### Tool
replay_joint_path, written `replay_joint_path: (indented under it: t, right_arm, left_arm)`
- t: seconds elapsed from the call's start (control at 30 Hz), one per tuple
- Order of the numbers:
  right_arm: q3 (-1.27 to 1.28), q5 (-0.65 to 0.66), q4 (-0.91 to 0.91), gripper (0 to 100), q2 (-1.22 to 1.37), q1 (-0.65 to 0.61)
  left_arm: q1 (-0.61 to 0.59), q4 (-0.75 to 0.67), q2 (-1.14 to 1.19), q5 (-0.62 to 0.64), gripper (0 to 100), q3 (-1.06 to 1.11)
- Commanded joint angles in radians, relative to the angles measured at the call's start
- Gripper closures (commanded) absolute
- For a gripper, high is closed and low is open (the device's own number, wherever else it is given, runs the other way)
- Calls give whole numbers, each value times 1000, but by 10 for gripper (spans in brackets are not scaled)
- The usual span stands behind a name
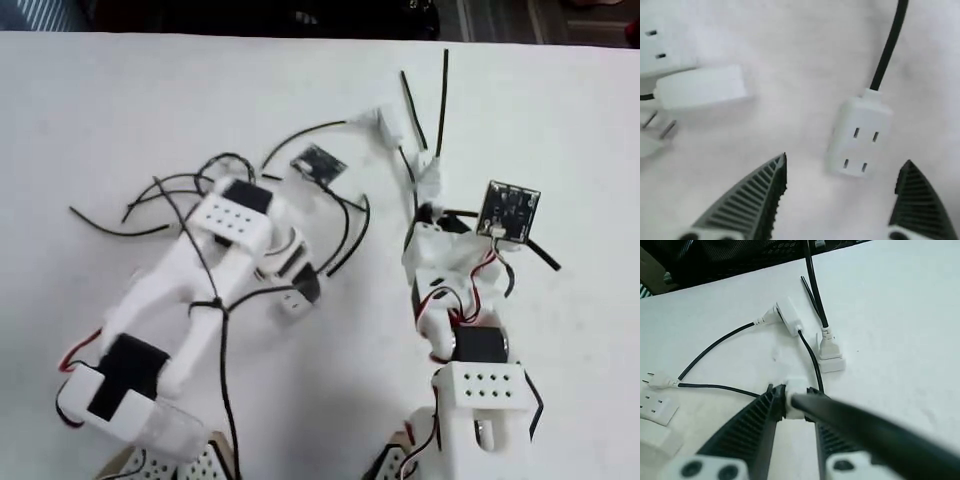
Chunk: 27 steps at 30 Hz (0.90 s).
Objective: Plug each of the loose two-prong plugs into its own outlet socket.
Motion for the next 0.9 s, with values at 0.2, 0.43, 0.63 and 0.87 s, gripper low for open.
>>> replay_joint_path:
  t: [0.2,0.43,0.63,0.87]
  right_arm:
    - [-87,51,199,981,-22,-94]
    - [-98,140,305,981,-22,-289]
    - [-121,175,361,981,-13,-484]
    - [-137,222,369,981,36,-639]
  left_arm:
    - [-128,-40,-406,6,661,91]
    - [-361,-144,-757,12,661,356]
    - [-559,-265,-984,8,661,643]
    - [-624,-428,-1188,8,661,942]
